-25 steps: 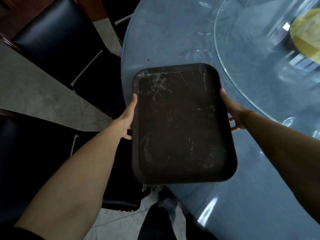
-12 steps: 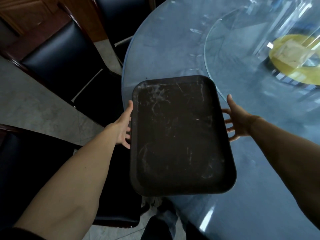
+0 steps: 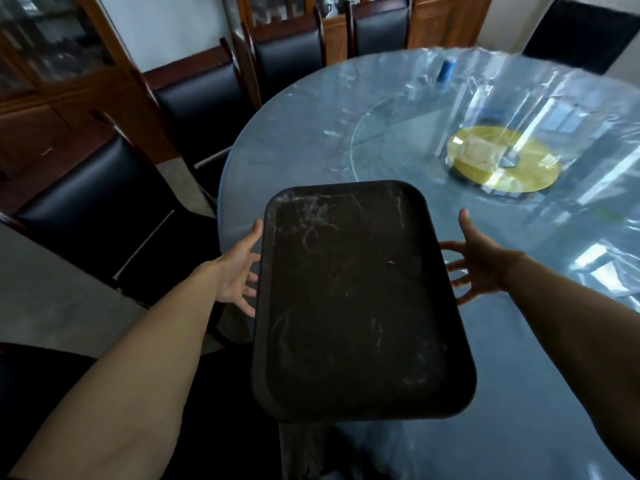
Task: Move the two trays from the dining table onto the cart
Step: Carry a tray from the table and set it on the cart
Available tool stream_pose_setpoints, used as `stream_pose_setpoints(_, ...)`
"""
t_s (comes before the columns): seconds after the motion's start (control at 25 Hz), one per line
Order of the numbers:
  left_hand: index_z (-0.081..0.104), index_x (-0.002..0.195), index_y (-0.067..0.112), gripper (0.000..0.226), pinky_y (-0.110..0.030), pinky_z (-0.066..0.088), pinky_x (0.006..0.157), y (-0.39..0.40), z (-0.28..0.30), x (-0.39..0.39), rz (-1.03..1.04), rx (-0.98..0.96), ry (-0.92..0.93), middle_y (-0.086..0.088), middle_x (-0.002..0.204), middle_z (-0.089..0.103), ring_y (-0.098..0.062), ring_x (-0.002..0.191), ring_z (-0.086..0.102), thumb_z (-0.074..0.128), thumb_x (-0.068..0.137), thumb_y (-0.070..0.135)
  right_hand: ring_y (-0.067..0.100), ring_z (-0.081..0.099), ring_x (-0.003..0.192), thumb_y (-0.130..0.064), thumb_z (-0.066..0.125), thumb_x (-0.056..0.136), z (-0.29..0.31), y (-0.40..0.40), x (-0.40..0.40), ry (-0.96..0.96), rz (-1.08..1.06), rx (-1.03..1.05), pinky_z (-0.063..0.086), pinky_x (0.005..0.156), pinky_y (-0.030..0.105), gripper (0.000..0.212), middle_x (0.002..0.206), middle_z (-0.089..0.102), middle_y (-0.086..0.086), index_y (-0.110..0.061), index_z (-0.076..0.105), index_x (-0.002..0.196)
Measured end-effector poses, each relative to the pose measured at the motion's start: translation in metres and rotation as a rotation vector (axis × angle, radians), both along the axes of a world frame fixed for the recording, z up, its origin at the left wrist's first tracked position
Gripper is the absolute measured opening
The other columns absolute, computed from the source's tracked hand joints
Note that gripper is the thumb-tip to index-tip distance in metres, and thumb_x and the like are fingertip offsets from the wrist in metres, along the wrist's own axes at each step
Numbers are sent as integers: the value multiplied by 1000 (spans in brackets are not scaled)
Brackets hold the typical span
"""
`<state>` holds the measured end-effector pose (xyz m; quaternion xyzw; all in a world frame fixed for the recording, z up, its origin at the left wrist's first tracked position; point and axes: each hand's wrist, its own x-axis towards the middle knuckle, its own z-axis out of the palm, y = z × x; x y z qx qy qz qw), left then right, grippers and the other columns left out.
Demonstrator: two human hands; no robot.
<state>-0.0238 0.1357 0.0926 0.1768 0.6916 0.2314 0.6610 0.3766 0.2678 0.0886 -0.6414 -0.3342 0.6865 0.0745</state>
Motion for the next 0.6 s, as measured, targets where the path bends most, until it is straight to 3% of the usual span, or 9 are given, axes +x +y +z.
stream_pose_setpoints(0.2, 43, 142, 30, 122, -74, 35, 98, 25, 26, 32, -101, 50, 10, -18, 121, 54, -43, 114, 51, 37, 45, 103, 49, 45, 123, -101, 21, 58, 33, -27, 42, 9, -127, 47, 48, 80, 68, 109, 147, 41, 16, -34, 46, 141)
stream_pose_setpoints(0.36, 34, 150, 27, 129, -76, 32, 101, 48, 40, 74, -226, 91, 29, -23, 141, 45, -48, 133, 39, 37, 44, 100, 49, 41, 129, -98, 19, 65, 49, -53, 89, 12, -245, 102, 44, 87, 67, 106, 148, 41, 18, -31, 43, 144)
stream_pose_setpoints(0.44, 31, 152, 29, 127, -76, 30, 102, 56, 46, 102, -281, 90, 35, -24, 147, 41, -48, 135, 36, 35, 47, 100, 48, 44, 126, -96, 19, 67, 52, -74, 117, 12, -316, 115, 40, 95, 69, 104, 143, 44, 18, -31, 43, 145)
stream_pose_setpoints(0.6, 30, 153, 31, 126, -75, 33, 101, 70, 50, 167, -403, 105, 36, -24, 147, 40, -48, 134, 38, 35, 47, 99, 46, 49, 119, -95, 18, 68, 58, -120, 176, -8, -433, 136, 43, 93, 66, 102, 139, 48, 18, -30, 46, 142)
